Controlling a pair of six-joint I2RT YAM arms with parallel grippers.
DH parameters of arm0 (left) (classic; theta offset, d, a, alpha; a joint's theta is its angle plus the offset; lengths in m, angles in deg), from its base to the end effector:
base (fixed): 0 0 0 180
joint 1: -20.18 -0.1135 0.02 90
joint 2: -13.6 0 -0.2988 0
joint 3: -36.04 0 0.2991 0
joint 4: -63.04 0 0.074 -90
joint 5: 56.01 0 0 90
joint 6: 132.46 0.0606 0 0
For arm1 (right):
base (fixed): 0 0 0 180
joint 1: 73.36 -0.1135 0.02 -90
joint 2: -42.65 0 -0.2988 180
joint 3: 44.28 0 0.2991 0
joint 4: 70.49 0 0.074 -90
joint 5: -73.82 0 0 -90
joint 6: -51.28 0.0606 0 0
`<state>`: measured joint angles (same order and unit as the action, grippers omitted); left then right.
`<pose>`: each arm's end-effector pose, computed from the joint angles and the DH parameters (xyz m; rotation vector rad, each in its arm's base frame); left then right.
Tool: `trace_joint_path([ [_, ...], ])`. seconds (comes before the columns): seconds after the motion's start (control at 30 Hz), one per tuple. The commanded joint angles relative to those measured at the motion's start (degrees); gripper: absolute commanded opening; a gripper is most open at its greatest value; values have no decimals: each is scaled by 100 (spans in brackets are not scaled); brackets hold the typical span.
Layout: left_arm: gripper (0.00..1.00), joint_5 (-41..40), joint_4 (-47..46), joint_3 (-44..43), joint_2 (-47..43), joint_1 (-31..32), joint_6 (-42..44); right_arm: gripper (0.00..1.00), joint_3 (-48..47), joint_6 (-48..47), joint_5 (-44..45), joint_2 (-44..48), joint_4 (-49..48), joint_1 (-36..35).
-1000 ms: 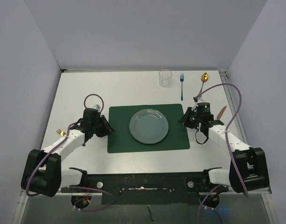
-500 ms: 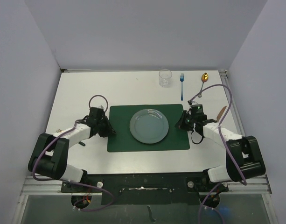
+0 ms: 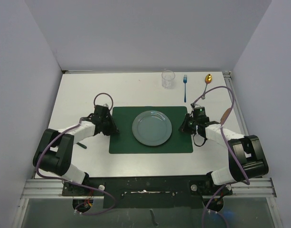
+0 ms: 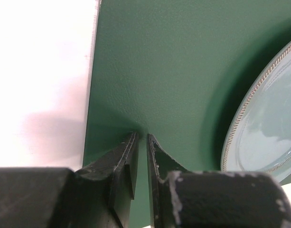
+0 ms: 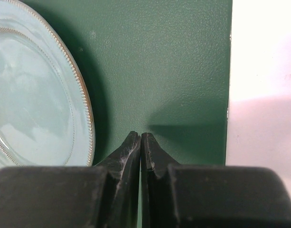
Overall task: Set the dinner table for one person
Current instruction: Adjust the napkin at the center of the board, then pick up the cup at the center of the board.
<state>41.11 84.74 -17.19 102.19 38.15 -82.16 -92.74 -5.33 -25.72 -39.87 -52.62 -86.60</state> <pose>0.3111 -0.1088 0.1265 -0.4514 2.6100 -0.5219 0.3008 0.0811 0.1369 0.3727 2.5157 0.5419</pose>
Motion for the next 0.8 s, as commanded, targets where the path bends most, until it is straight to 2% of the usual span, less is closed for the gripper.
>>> trace_joint_path([
  [0.0,13,-194,64,-3,-294,48,123,0,-109,-110,132,14,-84,-43],
  [0.43,8,-267,285,-121,-1620,48,-82,2,-639,-150,516,45,229,-29],
  [0.63,14,-417,-726,149,-2728,48,-368,12,-1465,-352,818,-79,539,-29],
  [0.77,19,-499,-1948,646,-3537,62,-480,14,-2237,-586,1062,-401,840,-13],
])
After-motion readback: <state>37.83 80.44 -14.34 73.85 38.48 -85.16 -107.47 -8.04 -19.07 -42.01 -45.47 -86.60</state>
